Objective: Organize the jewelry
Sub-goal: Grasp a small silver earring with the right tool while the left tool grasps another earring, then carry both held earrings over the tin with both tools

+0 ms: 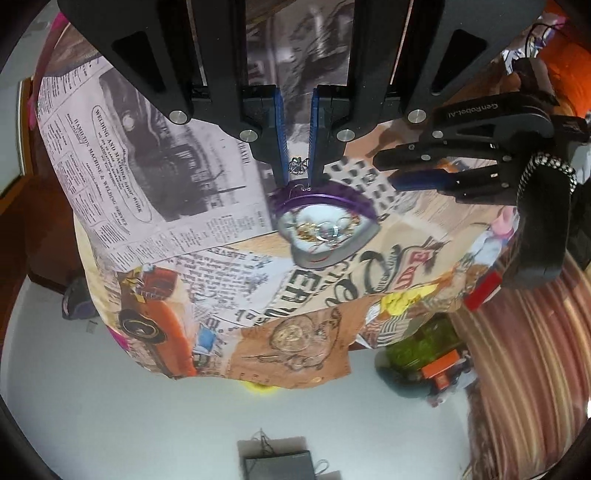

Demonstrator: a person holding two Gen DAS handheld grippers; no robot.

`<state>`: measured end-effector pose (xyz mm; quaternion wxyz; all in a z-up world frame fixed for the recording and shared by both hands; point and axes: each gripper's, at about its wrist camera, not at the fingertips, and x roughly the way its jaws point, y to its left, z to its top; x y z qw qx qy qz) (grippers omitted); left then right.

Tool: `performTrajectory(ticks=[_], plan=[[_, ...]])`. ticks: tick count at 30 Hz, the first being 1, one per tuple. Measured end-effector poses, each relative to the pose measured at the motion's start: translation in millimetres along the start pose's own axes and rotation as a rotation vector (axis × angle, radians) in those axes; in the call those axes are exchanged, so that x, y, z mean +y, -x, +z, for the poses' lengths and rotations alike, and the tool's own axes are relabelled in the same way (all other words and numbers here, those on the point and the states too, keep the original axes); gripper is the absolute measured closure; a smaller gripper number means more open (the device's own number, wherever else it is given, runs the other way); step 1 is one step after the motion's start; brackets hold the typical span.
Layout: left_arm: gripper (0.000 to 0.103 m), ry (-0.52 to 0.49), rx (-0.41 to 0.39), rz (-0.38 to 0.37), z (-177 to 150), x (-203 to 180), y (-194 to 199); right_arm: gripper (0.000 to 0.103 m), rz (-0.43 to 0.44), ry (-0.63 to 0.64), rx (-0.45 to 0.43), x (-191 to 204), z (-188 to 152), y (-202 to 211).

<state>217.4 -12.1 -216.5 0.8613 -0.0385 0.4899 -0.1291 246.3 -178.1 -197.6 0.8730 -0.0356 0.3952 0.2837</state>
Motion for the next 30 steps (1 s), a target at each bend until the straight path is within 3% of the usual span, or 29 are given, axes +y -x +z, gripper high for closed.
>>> performTrajectory(ticks=[5,13,23,30], plan=[[0.073,0.006,-0.005,-0.002,4,2,-8,0.093,0.01,-0.015,0.009,-6,1,-7],[0.097,0.001,-0.016,0.029,3,6,-11,0.093,0.032,-0.022,0.017,-6,1,-14],[0.097,0.005,-0.045,0.023,-1,8,6,0.093,0.019,-0.018,-0.008,-6,8,-6],[0.097,0.004,-0.117,0.038,10,9,31,0.093,0.016,-0.015,-0.051,-4,22,2]])
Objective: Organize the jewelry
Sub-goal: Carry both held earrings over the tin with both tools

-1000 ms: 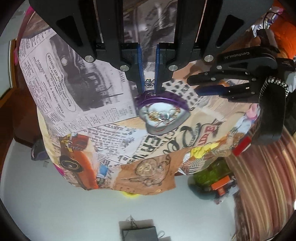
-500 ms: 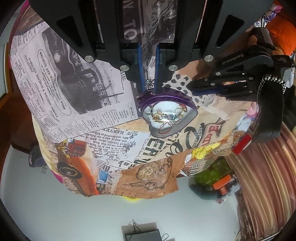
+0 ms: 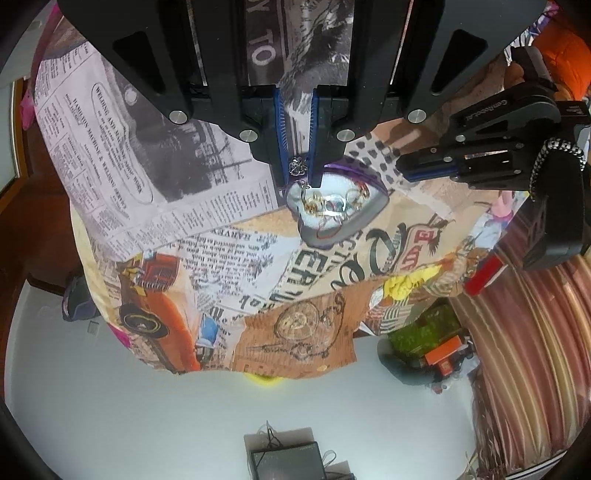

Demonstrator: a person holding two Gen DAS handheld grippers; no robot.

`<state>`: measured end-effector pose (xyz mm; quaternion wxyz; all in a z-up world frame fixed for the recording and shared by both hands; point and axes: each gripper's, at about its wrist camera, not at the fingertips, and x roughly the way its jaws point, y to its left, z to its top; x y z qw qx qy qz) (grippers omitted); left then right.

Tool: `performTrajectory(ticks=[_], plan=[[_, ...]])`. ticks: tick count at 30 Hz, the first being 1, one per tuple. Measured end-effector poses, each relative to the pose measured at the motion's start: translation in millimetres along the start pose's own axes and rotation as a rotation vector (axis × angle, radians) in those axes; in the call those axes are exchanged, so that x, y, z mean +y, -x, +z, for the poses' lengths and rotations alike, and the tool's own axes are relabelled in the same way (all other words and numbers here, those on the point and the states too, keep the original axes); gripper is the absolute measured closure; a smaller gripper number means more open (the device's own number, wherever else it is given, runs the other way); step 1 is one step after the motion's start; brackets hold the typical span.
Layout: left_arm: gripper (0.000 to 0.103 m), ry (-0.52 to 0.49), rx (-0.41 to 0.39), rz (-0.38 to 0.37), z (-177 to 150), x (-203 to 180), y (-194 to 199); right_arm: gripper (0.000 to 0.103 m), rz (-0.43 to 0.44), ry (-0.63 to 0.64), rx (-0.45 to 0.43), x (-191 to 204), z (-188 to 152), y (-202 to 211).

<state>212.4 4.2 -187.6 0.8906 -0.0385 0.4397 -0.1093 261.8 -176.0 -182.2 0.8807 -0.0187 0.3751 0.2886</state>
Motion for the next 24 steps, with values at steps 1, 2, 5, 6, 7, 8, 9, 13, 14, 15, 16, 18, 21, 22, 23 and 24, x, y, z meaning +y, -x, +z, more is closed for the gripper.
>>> performTrajectory(ticks=[1,2,5,6,7,8,9,13,14,15,16,18,21,22,23,24], plan=[[0.097,0.0,-0.016,0.001,4,1,4,0.093,0.0,0.002,-0.005,1,2,0],[0.097,0.001,-0.027,0.003,6,1,6,0.093,0.001,0.005,-0.013,2,4,1],[0.097,0.002,-0.061,0.003,14,2,14,0.093,0.004,0.014,-0.03,5,11,2],[0.097,0.001,-0.07,0.002,16,2,15,0.093,0.008,0.017,-0.036,7,14,1],[0.097,-0.002,-0.082,0.003,20,2,17,0.093,0.01,0.019,-0.04,7,16,1],[0.097,-0.003,-0.09,0.003,22,2,18,0.093,0.013,0.021,-0.043,9,17,0],[0.097,-0.002,-0.098,0.002,24,2,19,0.093,0.017,0.023,-0.045,10,19,-2],[0.097,-0.006,-0.117,-0.004,32,2,20,0.093,0.033,0.033,-0.037,14,22,-12],[0.097,-0.008,-0.119,-0.006,33,2,19,0.093,0.036,0.035,-0.033,16,23,-15],[0.097,-0.009,-0.12,-0.009,35,2,18,0.093,0.04,0.038,-0.027,17,23,-19],[0.097,-0.009,-0.119,-0.012,36,2,16,0.093,0.042,0.039,-0.022,17,23,-22],[0.097,-0.007,-0.115,-0.018,37,2,12,0.093,0.046,0.043,-0.009,19,22,-29],[0.097,-0.004,-0.098,-0.028,37,4,2,0.093,0.065,0.044,0.021,18,20,-40],[0.097,-0.003,-0.091,-0.03,36,4,-2,0.093,0.074,0.041,0.038,17,19,-46],[0.097,-0.001,-0.085,-0.032,35,5,-5,0.093,0.079,0.039,0.051,17,18,-49],[0.097,0.0,-0.079,-0.034,35,5,-7,0.093,0.083,0.039,0.067,16,17,-54]])
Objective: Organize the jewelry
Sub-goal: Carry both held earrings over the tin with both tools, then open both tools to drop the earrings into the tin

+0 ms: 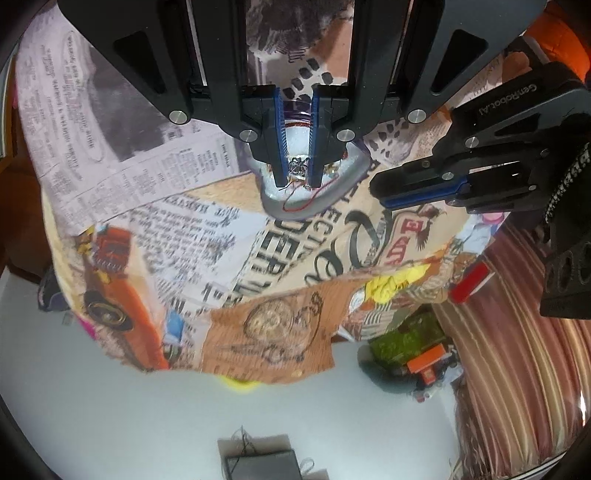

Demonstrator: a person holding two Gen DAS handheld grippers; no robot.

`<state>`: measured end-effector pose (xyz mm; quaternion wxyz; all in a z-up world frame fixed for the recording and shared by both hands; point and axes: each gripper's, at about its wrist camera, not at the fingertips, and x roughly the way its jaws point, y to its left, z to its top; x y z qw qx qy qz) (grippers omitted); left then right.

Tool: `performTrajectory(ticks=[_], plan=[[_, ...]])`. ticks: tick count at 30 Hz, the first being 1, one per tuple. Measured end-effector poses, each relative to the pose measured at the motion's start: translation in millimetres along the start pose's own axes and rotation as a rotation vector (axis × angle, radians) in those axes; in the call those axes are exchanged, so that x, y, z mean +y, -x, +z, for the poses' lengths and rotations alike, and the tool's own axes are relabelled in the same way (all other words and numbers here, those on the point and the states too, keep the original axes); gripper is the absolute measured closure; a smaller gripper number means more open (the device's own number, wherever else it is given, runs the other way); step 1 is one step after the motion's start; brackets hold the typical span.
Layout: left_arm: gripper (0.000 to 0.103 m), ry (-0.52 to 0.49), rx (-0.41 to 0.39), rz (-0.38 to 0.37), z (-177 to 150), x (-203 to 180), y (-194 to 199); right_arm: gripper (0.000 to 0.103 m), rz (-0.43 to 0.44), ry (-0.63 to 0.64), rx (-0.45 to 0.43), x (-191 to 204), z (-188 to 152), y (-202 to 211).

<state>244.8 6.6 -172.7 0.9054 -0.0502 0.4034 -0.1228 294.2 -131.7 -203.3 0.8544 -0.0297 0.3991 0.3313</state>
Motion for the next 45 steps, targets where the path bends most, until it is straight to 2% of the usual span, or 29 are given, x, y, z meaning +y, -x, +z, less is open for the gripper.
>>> performTrajectory(ticks=[4,13,22,26,29,36,41,45], plan=[[0.097,0.006,0.024,-0.005,-3,3,-10,0.093,0.023,-0.005,0.051,-3,-4,-13],[0.097,0.011,0.046,-0.019,-6,3,-19,0.093,0.027,0.011,0.097,-2,-6,-23],[0.097,0.035,0.056,-0.025,-5,8,-20,0.093,0.015,0.024,0.118,-2,-5,-25],[0.097,0.02,0.046,-0.016,-4,6,-12,0.088,0.007,0.029,0.124,-1,-5,-24],[0.096,0.013,0.034,-0.009,-1,4,-5,0.087,0.002,0.032,0.114,1,-3,-17],[0.095,0.009,-0.03,0.013,9,-2,28,0.087,-0.031,0.03,0.027,8,6,20],[0.094,-0.016,-0.122,0.044,18,-14,69,0.087,-0.067,0.033,-0.106,21,17,70],[0.09,-0.02,-0.235,0.074,24,-25,113,0.087,-0.103,0.041,-0.249,36,22,118]])
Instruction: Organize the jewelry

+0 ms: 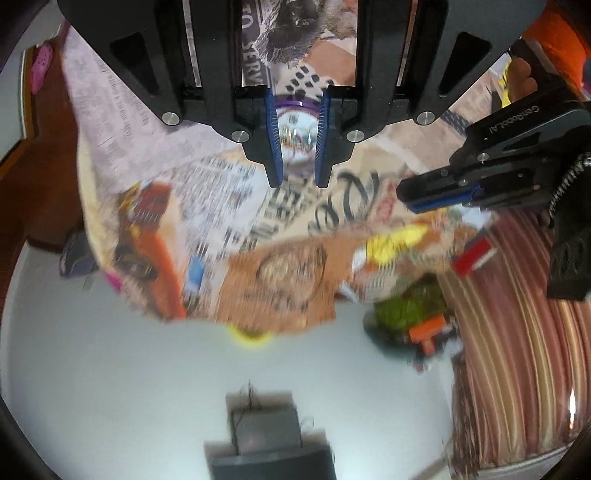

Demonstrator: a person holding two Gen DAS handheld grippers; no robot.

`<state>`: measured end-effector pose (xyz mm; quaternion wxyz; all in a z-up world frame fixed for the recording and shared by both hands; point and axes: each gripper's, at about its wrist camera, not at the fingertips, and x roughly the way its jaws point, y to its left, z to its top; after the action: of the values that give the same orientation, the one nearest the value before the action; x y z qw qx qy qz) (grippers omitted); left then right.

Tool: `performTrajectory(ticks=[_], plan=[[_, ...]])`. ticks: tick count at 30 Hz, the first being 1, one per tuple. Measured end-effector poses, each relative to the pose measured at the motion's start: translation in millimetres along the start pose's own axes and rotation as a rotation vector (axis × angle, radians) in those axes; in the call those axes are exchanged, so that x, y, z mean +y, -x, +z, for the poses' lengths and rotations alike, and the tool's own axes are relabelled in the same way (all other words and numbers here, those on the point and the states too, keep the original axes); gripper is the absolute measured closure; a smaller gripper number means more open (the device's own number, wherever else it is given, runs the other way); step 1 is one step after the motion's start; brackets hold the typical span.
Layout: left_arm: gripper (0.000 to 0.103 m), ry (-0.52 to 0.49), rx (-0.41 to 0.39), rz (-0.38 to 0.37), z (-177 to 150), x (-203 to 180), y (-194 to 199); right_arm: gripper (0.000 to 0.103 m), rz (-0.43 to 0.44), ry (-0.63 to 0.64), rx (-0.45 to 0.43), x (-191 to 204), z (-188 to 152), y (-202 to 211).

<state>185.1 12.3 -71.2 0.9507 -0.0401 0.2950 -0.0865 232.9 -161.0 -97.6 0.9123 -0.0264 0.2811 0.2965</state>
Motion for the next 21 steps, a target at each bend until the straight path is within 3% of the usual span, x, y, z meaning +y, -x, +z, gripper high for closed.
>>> performTrajectory(ticks=[9,11,13,15,16,18,20,21], plan=[[0.088,-0.034,-0.269,0.061,16,-28,96,0.087,-0.096,0.043,-0.351,41,13,114],[0.081,-0.036,-0.324,0.066,14,-33,115,0.087,-0.131,0.06,-0.412,52,12,132],[0.062,-0.032,-0.372,0.083,11,-37,130,0.087,-0.155,0.075,-0.446,61,10,142],[0.05,-0.028,-0.417,0.098,7,-40,143,0.084,-0.18,0.085,-0.466,70,7,148],[0.048,-0.027,-0.435,0.099,4,-41,149,0.08,-0.188,0.086,-0.468,72,7,147],[0.043,-0.024,-0.448,0.104,1,-41,155,0.042,-0.207,0.079,-0.478,76,5,146],[0.032,-0.019,-0.454,0.115,-2,-41,158,0.023,-0.23,0.07,-0.505,79,1,149],[0.025,-0.02,-0.459,0.121,-4,-41,160,0.018,-0.241,0.067,-0.516,80,0,150]])
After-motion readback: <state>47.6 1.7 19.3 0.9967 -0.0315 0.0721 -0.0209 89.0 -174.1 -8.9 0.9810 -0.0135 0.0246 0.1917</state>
